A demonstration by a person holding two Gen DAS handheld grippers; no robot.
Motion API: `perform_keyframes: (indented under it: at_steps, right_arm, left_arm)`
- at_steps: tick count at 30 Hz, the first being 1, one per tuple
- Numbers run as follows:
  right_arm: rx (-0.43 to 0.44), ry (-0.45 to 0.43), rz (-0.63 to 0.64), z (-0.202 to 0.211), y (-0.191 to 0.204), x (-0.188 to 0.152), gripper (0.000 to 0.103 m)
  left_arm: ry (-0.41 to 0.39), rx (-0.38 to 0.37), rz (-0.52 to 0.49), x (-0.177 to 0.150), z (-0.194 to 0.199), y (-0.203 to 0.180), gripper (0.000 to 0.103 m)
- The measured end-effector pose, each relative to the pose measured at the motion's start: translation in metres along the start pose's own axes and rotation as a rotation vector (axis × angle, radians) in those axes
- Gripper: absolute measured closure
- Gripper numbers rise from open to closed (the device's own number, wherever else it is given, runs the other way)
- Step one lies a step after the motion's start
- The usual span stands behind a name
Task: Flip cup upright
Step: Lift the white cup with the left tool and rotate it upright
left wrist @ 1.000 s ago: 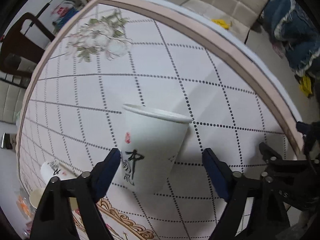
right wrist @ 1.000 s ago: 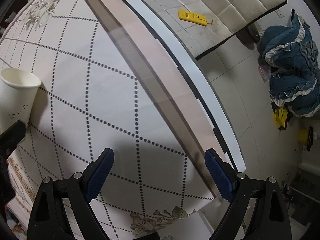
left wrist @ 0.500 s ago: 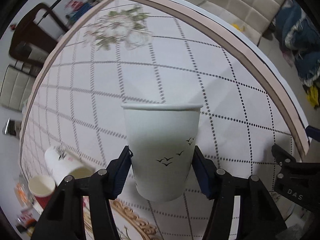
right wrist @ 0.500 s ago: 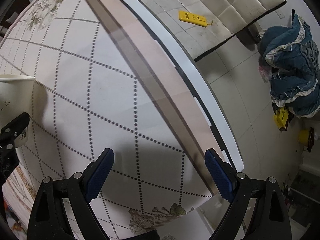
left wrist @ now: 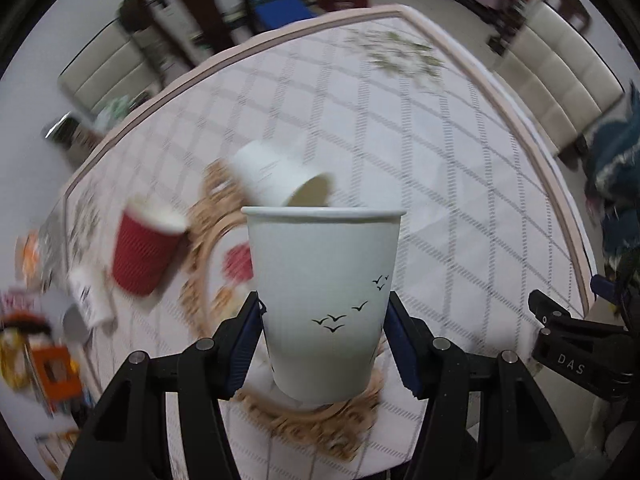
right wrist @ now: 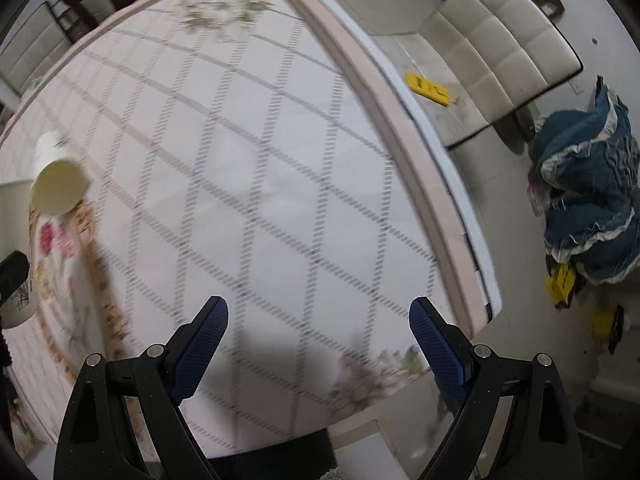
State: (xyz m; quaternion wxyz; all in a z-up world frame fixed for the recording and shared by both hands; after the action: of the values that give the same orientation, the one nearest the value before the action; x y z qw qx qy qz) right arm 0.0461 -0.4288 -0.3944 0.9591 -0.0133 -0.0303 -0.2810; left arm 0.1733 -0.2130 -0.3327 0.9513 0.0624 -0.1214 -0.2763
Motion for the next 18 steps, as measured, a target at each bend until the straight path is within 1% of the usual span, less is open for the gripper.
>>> perform_keyframes:
  at_steps: [3,7,9,12,15,18]
  right_arm:
    - [0.013,-0.002,0.043,0.005,0.034,-0.016,0.010]
    - [0.027,0.002,0.102,0.006,0.076,-0.034,0.010]
    - [0.028,0.007,0.135,0.002,0.097,-0.044,0.010]
    - [0.020,0.021,0.169,-0.009,0.113,-0.044,0.010]
    - [0.004,0.039,0.195,-0.021,0.124,-0.052,0.010]
    - [-0.015,0.059,0.209,-0.030,0.128,-0.061,0.010]
  left_arm:
    - [0.031,0.001,0.094,-0.027,-0.006,0.036,0.047]
    - [0.090,-0.015,0.224,-0.064,-0.022,0.070,0.047]
    - [0.136,-0.041,0.313,-0.084,-0.038,0.083,0.047]
    - [0.203,-0.071,0.410,-0.109,-0.062,0.091,0.047]
    - [0.246,-0.079,0.442,-0.129,-0.081,0.091,0.047]
    - [0.265,-0.084,0.447,-0.138,-0.092,0.087,0.047]
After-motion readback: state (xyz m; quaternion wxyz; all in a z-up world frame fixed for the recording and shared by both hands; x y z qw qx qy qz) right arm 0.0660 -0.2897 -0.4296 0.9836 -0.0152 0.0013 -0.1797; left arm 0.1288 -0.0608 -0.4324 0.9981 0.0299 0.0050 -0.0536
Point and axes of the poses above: each gripper's, at about its wrist camera, not at the fingertips, and z roughly against the way its jaws point, y to its left, x to its top, the point moved 10 cm from there along -z, roughly the way its jaws point, and after that the axes turned 6 degrees about x, right-handed, at the moved point
